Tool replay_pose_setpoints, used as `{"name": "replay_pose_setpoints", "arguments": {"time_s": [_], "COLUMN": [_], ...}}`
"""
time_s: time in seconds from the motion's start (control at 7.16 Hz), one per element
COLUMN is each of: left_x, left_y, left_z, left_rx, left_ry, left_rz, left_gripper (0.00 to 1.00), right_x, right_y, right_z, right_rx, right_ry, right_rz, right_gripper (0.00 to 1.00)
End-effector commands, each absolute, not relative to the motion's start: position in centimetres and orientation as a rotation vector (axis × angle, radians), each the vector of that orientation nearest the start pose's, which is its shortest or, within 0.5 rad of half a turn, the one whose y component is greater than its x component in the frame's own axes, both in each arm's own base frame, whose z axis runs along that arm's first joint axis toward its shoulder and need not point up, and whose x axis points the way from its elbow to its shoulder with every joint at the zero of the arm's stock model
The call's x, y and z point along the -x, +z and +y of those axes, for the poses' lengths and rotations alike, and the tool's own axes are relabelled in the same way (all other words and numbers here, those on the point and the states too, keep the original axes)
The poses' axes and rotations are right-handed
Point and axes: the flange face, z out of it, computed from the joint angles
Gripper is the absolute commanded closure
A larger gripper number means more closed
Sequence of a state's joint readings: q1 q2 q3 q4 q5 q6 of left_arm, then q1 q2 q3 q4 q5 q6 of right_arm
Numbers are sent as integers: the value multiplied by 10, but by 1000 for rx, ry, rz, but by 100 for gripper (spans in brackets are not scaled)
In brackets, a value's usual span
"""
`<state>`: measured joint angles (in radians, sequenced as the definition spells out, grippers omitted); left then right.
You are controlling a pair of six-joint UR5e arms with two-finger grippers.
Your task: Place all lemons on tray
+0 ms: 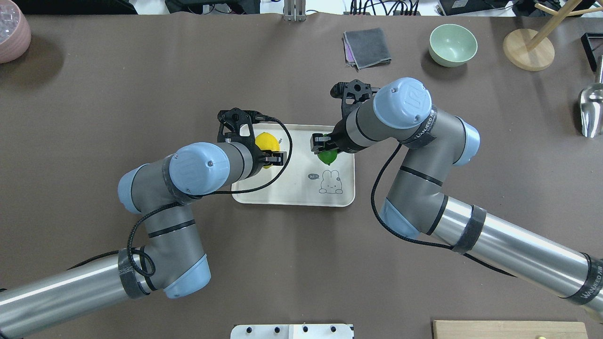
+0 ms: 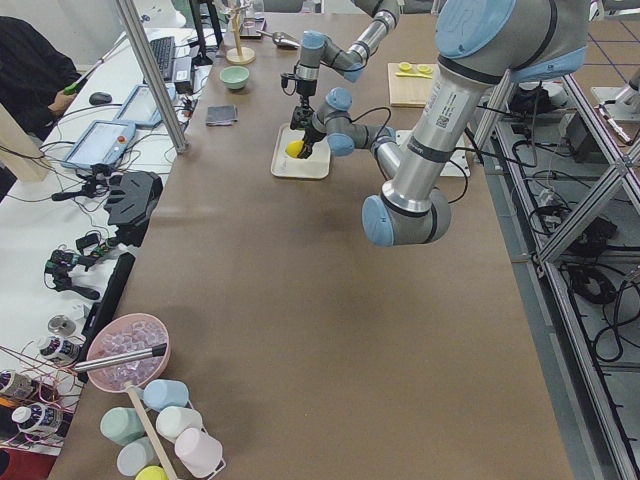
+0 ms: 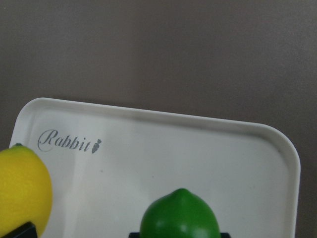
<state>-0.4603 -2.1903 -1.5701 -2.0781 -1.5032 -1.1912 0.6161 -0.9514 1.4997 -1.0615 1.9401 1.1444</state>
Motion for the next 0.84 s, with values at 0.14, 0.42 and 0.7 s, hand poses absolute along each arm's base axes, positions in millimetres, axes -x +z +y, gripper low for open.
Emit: {"name": "replay_pose_setpoints", "arguments": {"time_s": [0.14, 0.42, 0.7], "left_x": [-565, -549, -472], "left_y": [227, 220, 220], "left_z": [-439, -451, -511], "left_rx": [-530, -529, -336], "left_ry": [-84, -92, -63], "left_rz": [997, 1010, 1072], "left_gripper": [3, 2, 2], "right_x": [534, 528, 467], "right_y": [268, 263, 251], "right_z": [-497, -499, -537], "right_rx": [-219, -213, -178], "right_ry": [-10, 4, 20], "right_rz": [-1054, -1063, -1054], "right_gripper": [1, 0, 0]}}
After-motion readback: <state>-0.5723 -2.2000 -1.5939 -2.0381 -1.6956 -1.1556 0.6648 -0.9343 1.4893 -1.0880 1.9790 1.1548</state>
